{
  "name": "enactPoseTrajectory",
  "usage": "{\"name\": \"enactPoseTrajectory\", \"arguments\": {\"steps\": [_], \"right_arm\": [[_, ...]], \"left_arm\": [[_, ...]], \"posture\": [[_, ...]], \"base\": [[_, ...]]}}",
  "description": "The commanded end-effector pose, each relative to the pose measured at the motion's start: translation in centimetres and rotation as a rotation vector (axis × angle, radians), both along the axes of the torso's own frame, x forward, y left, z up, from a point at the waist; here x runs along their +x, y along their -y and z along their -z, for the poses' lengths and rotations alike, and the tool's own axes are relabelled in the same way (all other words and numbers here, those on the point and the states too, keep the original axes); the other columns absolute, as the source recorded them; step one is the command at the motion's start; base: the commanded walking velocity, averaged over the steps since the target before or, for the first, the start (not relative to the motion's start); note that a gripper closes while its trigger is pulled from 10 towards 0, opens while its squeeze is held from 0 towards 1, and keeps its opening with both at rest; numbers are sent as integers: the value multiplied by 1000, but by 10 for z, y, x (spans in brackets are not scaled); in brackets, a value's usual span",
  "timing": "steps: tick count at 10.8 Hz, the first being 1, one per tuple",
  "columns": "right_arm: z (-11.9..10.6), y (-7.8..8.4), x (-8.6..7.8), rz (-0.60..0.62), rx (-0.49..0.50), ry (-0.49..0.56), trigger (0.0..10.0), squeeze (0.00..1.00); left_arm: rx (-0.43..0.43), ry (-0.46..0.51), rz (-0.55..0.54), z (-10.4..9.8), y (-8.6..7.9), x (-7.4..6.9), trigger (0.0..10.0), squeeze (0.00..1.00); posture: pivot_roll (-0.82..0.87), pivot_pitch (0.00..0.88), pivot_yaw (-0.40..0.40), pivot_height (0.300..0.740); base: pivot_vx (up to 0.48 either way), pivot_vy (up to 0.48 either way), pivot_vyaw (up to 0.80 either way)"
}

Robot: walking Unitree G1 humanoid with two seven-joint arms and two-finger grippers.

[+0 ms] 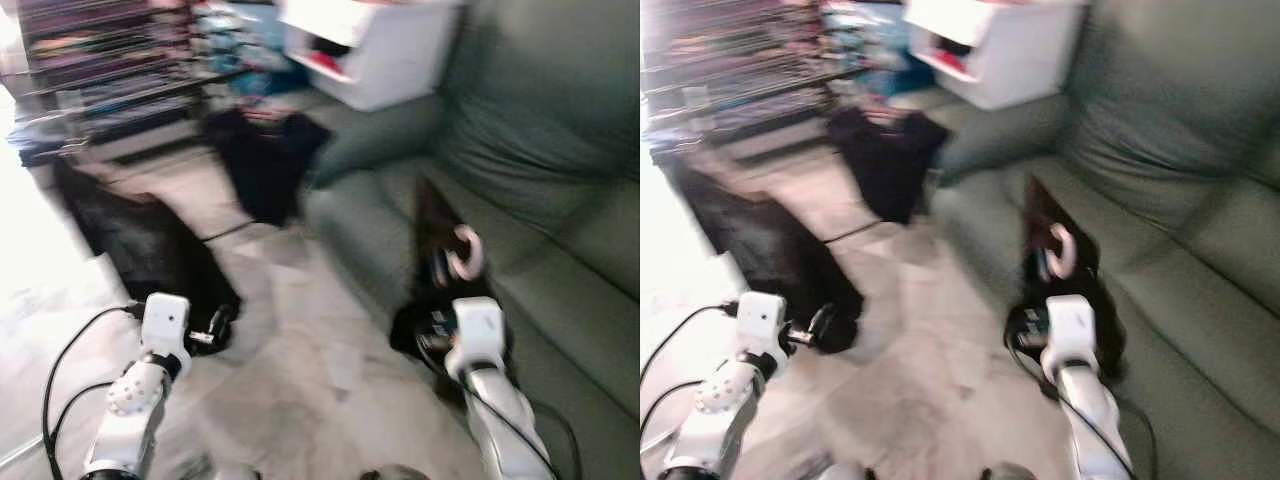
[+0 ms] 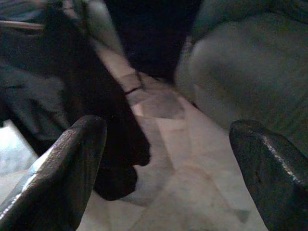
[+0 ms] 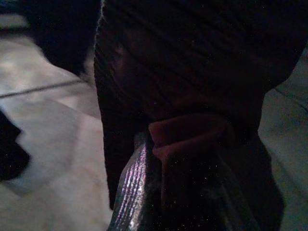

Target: Hang hanger

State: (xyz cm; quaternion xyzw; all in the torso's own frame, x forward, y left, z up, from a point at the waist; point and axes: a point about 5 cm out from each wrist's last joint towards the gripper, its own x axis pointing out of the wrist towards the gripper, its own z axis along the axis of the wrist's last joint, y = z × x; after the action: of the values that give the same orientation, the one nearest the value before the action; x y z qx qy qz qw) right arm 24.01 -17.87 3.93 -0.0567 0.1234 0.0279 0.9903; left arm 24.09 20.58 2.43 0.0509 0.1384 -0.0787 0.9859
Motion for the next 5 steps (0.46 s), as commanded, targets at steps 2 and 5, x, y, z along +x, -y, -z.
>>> {"name": "enactPoseTrajectory", "arguments": {"steps": [2, 5], "right_arm": [[-11, -24, 19, -120, 21, 64, 10000, 0], [-7, -24, 24, -147, 32, 36, 10000, 0]], "left_arm": [[18, 58, 69, -10, 8, 15, 10000, 0], [-6, 48, -8, -12, 5, 32, 10000, 0]], "posture": [[-70, 0, 19, 740], [-92, 0, 34, 740]], "base": [[0, 0, 800], [0, 0, 800]]}}
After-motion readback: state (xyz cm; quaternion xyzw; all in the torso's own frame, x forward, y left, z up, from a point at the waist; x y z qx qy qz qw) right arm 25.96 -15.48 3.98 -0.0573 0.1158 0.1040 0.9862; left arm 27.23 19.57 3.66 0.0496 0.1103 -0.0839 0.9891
